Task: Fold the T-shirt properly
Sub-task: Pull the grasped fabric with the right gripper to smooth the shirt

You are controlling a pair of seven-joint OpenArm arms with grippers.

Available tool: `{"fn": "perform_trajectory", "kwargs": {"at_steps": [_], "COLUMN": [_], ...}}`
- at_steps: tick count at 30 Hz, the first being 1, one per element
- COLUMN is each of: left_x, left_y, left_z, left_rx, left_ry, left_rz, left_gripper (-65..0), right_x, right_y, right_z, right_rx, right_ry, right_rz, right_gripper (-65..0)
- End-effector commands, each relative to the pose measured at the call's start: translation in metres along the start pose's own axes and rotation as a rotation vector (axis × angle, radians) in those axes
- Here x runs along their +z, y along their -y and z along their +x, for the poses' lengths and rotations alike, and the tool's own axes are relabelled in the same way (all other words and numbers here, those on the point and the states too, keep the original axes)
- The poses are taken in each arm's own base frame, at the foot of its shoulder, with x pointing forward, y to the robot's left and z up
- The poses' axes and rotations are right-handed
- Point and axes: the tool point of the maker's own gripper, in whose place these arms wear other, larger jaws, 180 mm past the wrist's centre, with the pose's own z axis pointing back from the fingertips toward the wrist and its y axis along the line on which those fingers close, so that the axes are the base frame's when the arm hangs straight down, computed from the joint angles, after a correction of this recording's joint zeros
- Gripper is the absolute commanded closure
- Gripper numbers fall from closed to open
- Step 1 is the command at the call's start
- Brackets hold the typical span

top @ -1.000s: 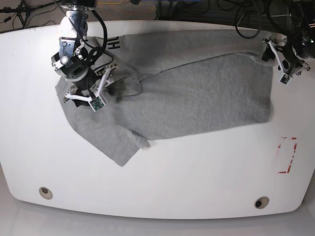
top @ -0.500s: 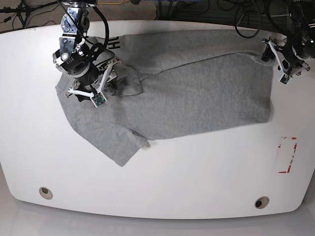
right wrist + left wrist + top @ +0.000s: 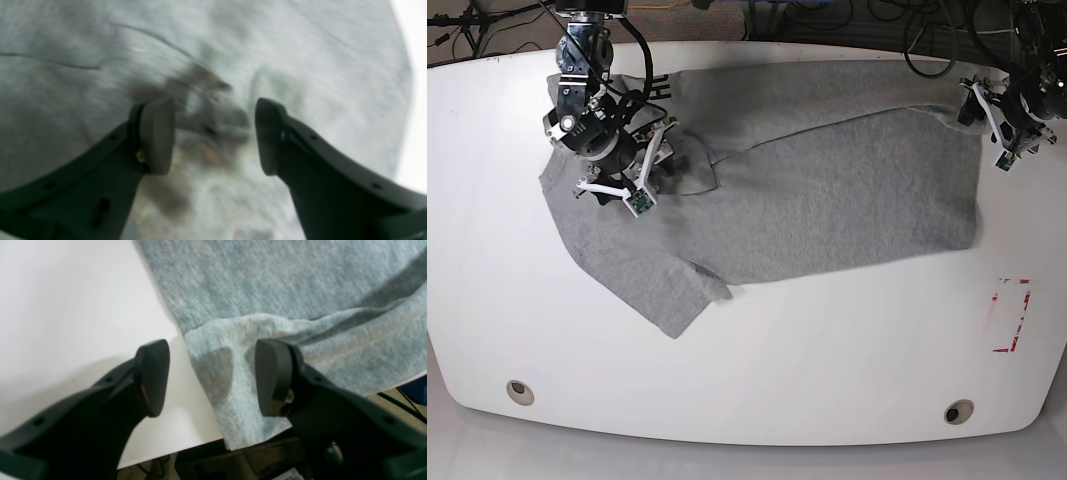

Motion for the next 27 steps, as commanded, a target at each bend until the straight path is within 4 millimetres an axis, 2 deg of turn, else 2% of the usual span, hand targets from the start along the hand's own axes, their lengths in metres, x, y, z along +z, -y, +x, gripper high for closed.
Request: {"fn": "perform_trajectory", "kwargs": {"at_steps": [1, 7, 13, 15, 18, 21, 27], "left_x": [0.005, 0.005, 0.005, 0.005, 0.005, 0.005, 0.005], "left_y": [-0.006, -0.006, -0.006, -0.006, -0.006, -0.006, -0.006], "left_z": [0.007, 0.007, 0.007, 0.007, 0.007, 0.007, 0.007], "left_rx": [-0.013, -0.015, -0.015, -0.015, -0.015, -0.015, -0.015], "left_ry": [0.022, 0.021, 0.021, 0.021, 0.021, 0.021, 0.021], "left_rz": [0.016, 0.016, 0.016, 0.016, 0.016, 0.016, 0.016], "left_gripper": [-37.9, -37.9, -37.9, -37.9, -37.9, -37.9, -37.9], "right_x": [0.0, -0.008, -0.013, -0.013, -0.013, -0.013, -0.017], "right_y": [0.003, 0.0, 0.004, 0.005, 0.005, 0.01, 0.012], "right_z": [0.01, 0.014, 0.017, 0.018, 0.018, 0.023, 0.019], "right_rx": [0.005, 0.012, 0.006, 0.005, 0.009, 0.015, 0.006], "right_ry": [0.035, 0.031, 0.031, 0.033, 0.032, 0.04, 0.025], "right_rz": [-0.003, 0.017, 0.019, 0.017, 0.017, 0.009, 0.011], "right_gripper": [-32.7, -22.0, -20.6, -18.4, -10.9, -0.6, 0.0]}}
